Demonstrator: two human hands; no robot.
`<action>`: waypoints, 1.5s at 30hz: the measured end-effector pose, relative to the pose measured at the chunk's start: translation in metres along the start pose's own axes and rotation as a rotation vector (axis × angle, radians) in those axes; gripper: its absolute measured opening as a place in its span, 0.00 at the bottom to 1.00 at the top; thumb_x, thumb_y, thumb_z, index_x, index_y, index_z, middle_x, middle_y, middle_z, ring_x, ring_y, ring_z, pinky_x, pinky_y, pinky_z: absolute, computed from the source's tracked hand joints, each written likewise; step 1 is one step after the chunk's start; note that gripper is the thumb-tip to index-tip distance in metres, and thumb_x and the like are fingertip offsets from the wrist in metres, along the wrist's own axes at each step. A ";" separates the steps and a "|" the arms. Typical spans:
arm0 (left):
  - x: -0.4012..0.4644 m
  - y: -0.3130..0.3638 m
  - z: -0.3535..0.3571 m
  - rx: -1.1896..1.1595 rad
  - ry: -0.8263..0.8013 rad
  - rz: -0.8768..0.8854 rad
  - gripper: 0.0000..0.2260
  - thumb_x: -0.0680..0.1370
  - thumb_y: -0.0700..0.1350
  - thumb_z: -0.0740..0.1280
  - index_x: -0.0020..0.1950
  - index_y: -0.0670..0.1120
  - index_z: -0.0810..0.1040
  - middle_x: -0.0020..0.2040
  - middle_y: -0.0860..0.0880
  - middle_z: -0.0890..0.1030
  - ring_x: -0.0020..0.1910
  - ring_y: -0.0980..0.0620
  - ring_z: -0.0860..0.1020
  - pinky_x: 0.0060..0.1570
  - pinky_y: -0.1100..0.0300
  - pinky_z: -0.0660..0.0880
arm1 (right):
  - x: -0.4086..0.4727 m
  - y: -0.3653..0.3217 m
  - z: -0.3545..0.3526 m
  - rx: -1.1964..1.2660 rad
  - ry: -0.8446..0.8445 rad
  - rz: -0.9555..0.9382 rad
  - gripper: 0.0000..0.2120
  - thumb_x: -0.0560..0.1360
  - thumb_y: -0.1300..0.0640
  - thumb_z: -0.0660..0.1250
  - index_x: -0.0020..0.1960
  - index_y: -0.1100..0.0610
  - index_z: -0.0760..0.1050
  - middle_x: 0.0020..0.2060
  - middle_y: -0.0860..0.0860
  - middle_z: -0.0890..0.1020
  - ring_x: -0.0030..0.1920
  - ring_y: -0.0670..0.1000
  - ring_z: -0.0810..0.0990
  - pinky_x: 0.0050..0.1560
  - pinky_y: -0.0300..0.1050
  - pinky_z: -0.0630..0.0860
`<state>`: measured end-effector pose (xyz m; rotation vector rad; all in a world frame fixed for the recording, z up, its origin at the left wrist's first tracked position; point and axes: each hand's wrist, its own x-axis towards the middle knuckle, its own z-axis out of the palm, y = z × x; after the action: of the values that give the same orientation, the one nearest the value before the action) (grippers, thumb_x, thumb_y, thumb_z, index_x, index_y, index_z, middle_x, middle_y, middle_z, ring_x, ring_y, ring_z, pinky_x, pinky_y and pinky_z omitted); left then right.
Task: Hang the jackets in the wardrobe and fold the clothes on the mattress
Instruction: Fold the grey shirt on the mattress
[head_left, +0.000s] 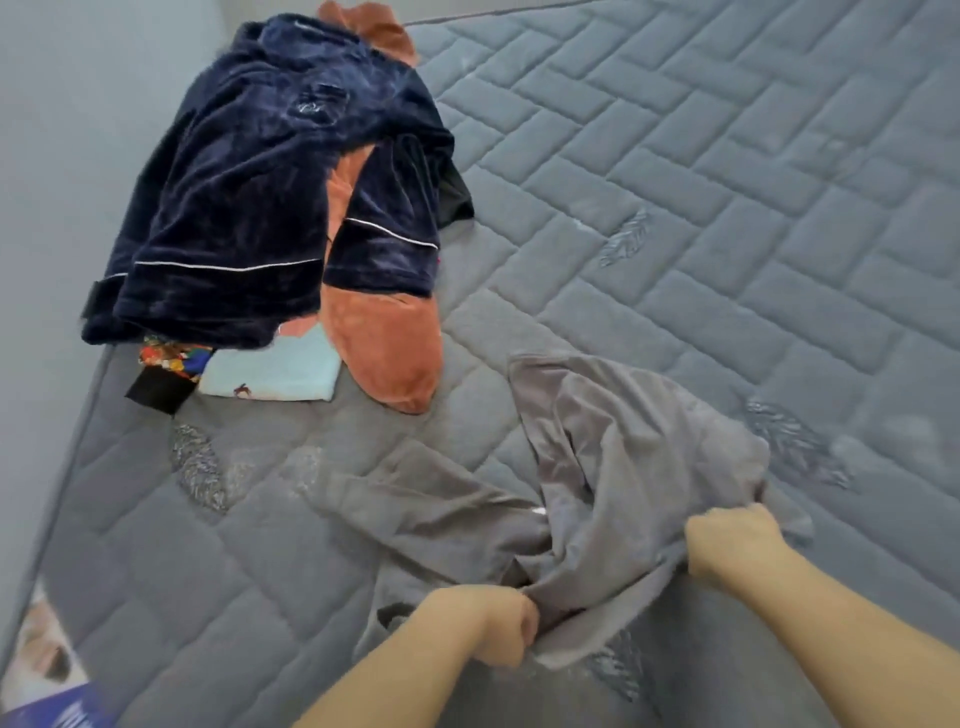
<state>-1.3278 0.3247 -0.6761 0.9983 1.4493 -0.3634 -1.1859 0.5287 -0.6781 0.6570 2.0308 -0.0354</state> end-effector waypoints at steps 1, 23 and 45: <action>0.003 0.016 0.003 -0.003 -0.070 -0.012 0.14 0.77 0.39 0.65 0.62 0.45 0.77 0.63 0.42 0.77 0.50 0.45 0.75 0.48 0.58 0.70 | -0.005 0.016 0.017 0.066 -0.130 -0.016 0.16 0.75 0.48 0.63 0.60 0.51 0.78 0.60 0.48 0.81 0.61 0.50 0.79 0.59 0.43 0.71; 0.087 0.035 -0.113 -1.037 1.150 -0.258 0.03 0.76 0.39 0.60 0.48 0.41 0.73 0.41 0.44 0.76 0.42 0.44 0.74 0.41 0.54 0.69 | 0.035 0.088 -0.007 1.245 0.204 -0.129 0.12 0.73 0.51 0.72 0.41 0.58 0.74 0.36 0.51 0.80 0.37 0.52 0.79 0.33 0.43 0.71; 0.121 0.134 -0.022 -0.183 0.789 0.252 0.11 0.81 0.52 0.62 0.48 0.45 0.75 0.51 0.48 0.72 0.52 0.45 0.72 0.52 0.50 0.71 | 0.049 0.140 -0.039 1.363 -0.095 0.001 0.11 0.73 0.60 0.63 0.32 0.57 0.67 0.23 0.50 0.73 0.28 0.50 0.67 0.30 0.42 0.62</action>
<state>-1.2237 0.4602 -0.7378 1.2201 1.9738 0.3941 -1.1712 0.6807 -0.6634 1.4024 1.6844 -1.4979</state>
